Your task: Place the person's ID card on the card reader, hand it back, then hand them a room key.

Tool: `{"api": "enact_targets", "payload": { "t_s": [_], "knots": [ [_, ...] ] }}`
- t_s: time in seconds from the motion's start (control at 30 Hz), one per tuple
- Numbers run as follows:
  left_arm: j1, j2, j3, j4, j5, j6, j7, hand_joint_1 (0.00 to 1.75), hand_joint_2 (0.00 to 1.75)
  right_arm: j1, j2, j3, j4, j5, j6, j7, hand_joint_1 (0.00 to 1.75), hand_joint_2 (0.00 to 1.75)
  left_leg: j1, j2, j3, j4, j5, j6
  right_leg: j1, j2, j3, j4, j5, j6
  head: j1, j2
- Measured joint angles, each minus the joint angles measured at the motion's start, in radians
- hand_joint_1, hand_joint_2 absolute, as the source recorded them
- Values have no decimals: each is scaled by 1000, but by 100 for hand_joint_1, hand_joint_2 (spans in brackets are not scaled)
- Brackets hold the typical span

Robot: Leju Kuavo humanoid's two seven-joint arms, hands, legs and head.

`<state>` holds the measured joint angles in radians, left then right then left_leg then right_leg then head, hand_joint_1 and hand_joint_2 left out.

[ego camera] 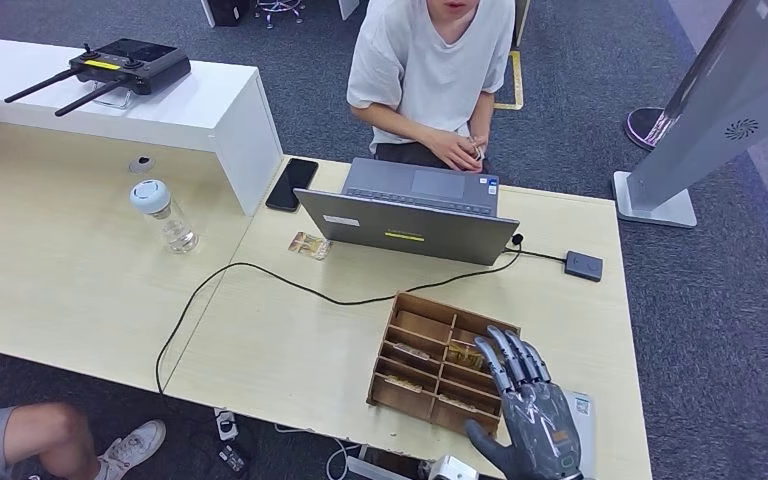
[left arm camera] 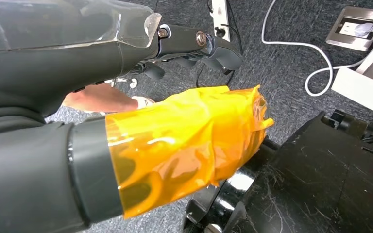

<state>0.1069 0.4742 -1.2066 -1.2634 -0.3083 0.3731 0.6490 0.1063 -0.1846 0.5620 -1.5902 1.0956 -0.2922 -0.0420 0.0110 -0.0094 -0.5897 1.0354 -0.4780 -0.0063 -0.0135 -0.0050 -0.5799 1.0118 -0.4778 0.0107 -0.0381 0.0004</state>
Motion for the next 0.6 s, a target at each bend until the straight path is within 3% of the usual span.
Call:
{"api": "enact_targets", "payload": {
  "t_s": [0.6],
  "knots": [
    [-6, 0, -4, 0, 14, 6, 0, 0, 0, -6, 0, 32, 28, -5, 2, 12, 7, 175, 0, 0, 0, 0, 0, 0, 0, 0, 0, 0, 0, 0, 0, 0]
  ]
}}
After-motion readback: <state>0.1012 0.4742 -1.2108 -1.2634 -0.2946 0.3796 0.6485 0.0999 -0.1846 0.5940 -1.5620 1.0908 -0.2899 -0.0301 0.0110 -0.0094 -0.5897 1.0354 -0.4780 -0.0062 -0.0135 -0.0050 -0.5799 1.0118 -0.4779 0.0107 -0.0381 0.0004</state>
